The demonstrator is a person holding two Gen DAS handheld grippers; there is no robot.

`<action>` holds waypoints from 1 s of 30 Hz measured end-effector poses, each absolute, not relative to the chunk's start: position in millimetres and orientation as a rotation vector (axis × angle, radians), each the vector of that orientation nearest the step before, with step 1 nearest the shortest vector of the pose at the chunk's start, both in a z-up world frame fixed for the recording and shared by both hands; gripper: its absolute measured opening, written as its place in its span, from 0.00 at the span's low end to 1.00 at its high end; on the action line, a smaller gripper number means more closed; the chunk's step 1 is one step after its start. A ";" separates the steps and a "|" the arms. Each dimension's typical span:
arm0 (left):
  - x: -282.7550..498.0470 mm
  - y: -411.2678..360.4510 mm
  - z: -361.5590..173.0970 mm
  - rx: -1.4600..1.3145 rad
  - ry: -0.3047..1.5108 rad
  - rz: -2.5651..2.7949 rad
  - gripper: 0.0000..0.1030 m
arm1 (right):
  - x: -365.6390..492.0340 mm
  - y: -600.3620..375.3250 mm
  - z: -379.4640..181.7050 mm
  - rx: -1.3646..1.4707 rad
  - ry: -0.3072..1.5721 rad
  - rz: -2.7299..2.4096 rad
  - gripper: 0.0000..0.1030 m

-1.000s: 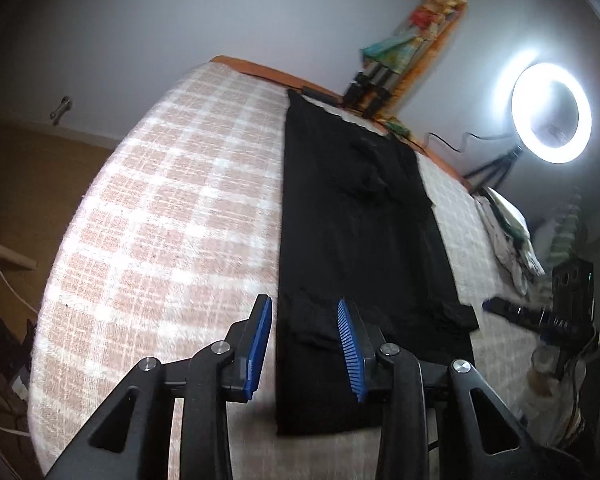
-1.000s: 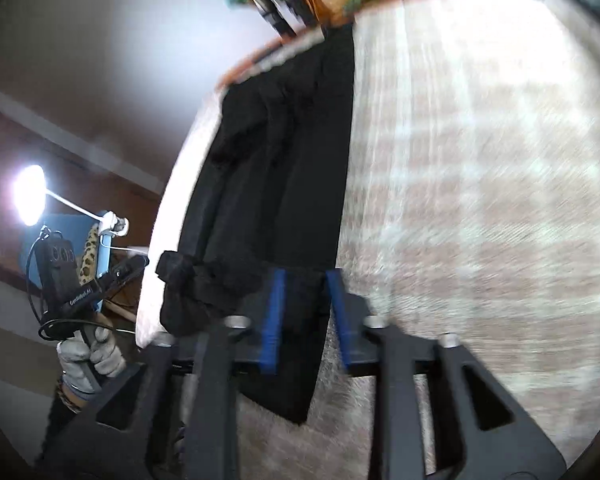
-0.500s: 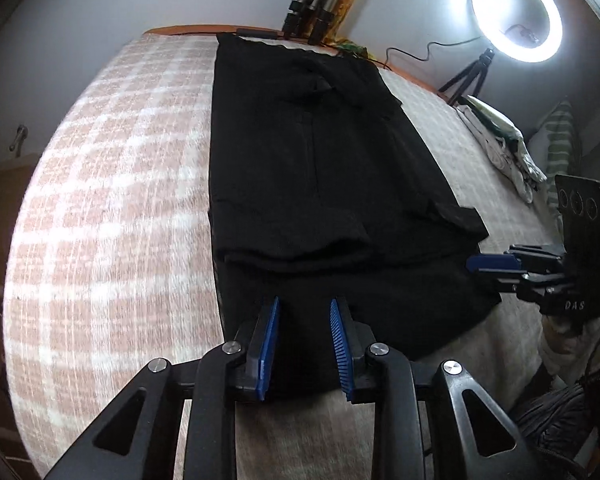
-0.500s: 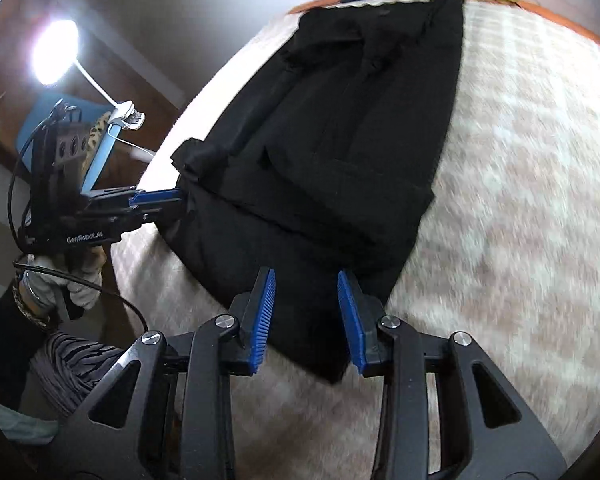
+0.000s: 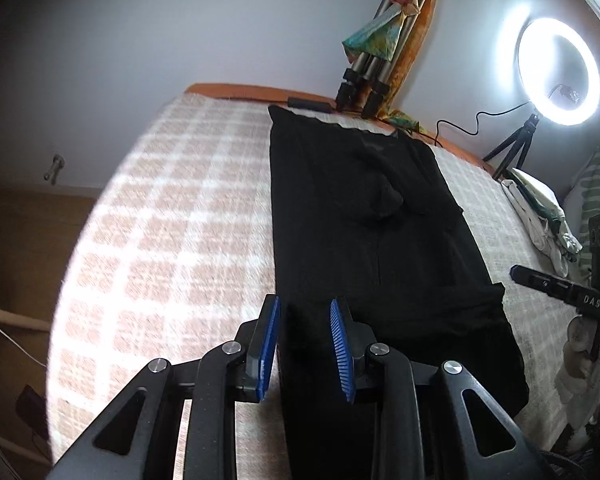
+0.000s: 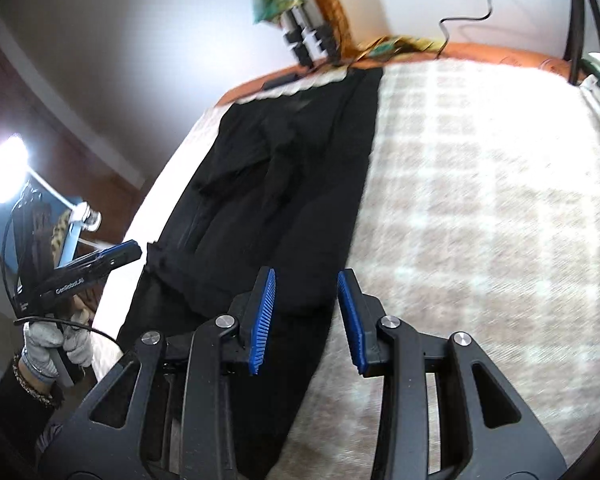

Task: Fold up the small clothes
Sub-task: 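Open both tools and release the folded shirt, then grasp the folded black shirt's collar end with the right tool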

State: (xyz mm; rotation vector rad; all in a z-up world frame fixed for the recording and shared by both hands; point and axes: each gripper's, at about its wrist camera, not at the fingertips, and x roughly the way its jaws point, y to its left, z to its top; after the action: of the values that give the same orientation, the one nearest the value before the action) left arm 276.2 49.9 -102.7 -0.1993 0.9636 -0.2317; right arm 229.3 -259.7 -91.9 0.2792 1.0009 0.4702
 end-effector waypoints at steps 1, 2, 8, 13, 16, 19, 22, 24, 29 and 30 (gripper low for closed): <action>278.0 52.0 -101.2 -0.205 0.959 -0.230 0.27 | 231.1 -264.0 -90.1 0.285 0.996 0.465 0.35; 279.7 53.8 -100.0 -0.214 0.958 -0.230 0.27 | 233.3 -266.0 -88.9 0.292 0.992 0.461 0.35; 302.7 59.0 -81.3 -0.234 0.920 -0.247 0.41 | 255.5 -280.1 -75.8 0.340 0.952 0.446 0.45; 340.9 56.4 -70.3 -0.220 0.904 -0.291 0.53 | 290.8 -280.8 -69.2 0.347 0.940 0.453 0.49; 373.3 52.8 -73.7 -0.224 0.913 -0.292 0.54 | 316.4 -279.0 -73.8 0.356 0.949 0.445 0.49; 401.0 52.8 -83.5 -0.262 0.921 -0.290 0.54 | 343.8 -278.6 -83.9 0.392 0.963 0.436 0.49; 424.6 52.1 -95.2 -0.278 0.928 -0.285 0.54 | 371.1 -279.4 -97.2 0.432 0.978 0.423 0.49; 435.7 51.1 -102.0 -0.279 0.930 -0.284 0.54 | 385.7 -279.3 -104.7 0.452 0.987 0.420 0.49; 465.2 49.0 -121.3 -0.285 0.946 -0.290 0.52 | 416.7 -273.6 -120.9 0.448 1.009 0.415 0.49; 468.1 48.7 -123.3 -0.289 0.944 -0.288 0.51 | 420.2 -272.6 -122.9 0.444 1.010 0.412 0.49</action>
State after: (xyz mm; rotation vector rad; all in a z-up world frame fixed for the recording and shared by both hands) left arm 468.1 48.7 -123.3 -0.2885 0.9437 -0.2881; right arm 420.2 -272.6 -122.9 0.4438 1.0101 0.4117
